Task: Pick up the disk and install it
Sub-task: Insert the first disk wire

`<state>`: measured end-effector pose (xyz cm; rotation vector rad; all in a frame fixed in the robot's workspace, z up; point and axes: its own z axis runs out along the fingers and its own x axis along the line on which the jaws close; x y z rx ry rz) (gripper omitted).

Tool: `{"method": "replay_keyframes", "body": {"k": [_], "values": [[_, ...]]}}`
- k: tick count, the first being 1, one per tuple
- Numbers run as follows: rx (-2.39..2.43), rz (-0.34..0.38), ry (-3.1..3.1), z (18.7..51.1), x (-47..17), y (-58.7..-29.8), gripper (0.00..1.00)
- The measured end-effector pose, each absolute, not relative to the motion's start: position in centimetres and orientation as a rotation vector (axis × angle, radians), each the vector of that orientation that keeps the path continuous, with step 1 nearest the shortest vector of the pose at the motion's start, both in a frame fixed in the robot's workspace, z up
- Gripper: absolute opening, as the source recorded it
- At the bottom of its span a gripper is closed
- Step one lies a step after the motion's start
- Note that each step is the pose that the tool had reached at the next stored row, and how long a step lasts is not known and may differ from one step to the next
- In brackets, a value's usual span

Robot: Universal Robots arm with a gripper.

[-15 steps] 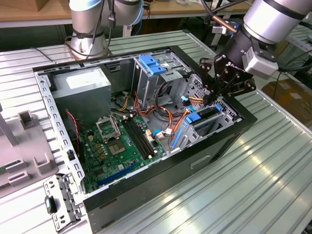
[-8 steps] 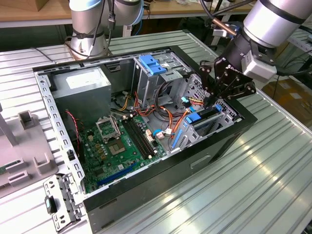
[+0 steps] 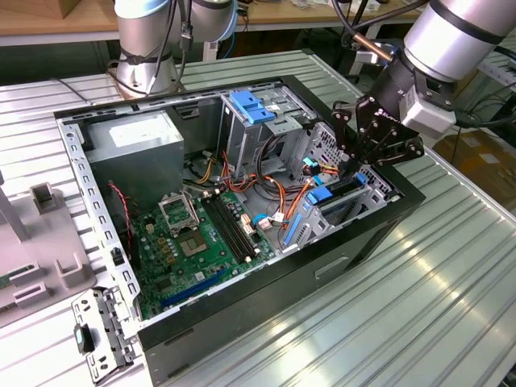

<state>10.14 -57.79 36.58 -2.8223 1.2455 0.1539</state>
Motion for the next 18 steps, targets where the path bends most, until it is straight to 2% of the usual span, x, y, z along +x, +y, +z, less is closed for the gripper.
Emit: {"method": "replay_keyframes", "body": {"k": [18], "values": [[-2.706, 0.144, 1.472, 36.29, 10.42, -57.78, 0.17]]}}
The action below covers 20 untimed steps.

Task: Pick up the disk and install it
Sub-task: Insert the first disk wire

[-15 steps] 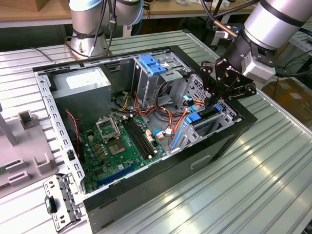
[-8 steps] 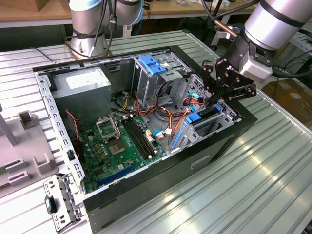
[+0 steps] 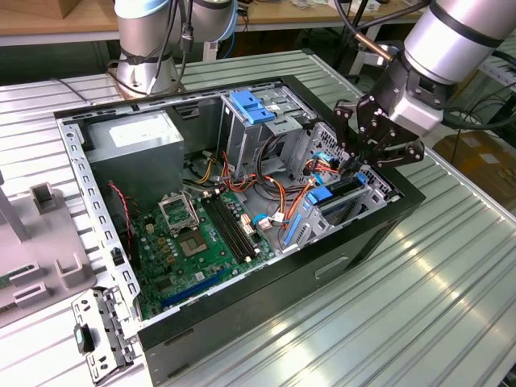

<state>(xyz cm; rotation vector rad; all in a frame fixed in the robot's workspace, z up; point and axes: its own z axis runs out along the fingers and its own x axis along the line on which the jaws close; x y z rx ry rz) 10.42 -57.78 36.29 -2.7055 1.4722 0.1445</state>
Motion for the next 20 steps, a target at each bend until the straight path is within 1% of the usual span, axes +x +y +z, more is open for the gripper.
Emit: {"method": "replay_keyframes", "body": {"k": [20], "values": [[-2.594, 0.135, 1.657, 36.03, 10.51, -57.78, 0.17]]}}
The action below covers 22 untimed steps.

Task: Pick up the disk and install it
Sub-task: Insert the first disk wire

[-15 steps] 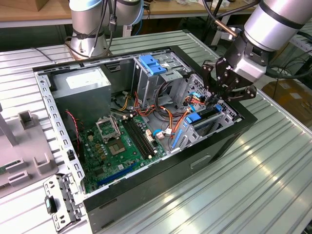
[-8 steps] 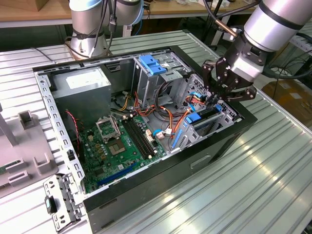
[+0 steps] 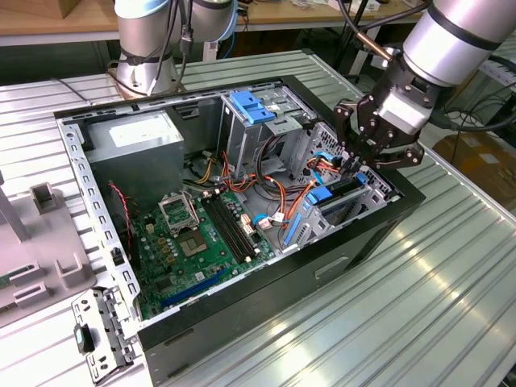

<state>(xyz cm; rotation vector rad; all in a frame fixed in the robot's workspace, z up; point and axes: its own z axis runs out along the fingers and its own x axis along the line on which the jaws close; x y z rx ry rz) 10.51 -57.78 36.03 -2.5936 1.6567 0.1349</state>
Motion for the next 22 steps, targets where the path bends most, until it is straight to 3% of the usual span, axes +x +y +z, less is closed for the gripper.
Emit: {"method": "replay_keyframes", "body": {"k": [22], "values": [[-2.503, 0.128, 1.788, 35.8, 10.59, -57.78, 0.17]]}}
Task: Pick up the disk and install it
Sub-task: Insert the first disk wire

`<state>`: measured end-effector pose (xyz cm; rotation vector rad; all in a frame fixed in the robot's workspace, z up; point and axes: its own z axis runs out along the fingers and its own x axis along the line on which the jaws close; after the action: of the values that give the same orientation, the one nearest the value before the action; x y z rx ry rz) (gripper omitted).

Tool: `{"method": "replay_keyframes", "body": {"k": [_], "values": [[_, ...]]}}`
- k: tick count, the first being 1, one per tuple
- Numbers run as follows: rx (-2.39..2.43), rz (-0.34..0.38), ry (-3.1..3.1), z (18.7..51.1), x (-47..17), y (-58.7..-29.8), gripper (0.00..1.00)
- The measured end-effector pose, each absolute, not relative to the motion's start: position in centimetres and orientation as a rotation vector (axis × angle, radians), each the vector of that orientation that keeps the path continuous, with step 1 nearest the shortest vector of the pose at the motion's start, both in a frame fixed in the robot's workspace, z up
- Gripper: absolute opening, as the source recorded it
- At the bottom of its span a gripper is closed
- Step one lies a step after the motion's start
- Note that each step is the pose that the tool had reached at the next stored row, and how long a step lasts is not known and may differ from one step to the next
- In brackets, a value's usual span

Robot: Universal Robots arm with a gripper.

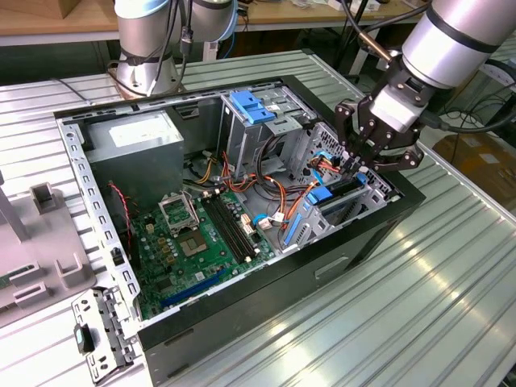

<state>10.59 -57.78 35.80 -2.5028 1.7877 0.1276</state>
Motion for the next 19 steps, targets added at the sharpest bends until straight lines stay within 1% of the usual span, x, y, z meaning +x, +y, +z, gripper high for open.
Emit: {"method": "replay_keyframes", "body": {"k": [19], "values": [[-2.285, 0.116, 2.047, 35.55, 10.65, -57.89, 0.17]]}}
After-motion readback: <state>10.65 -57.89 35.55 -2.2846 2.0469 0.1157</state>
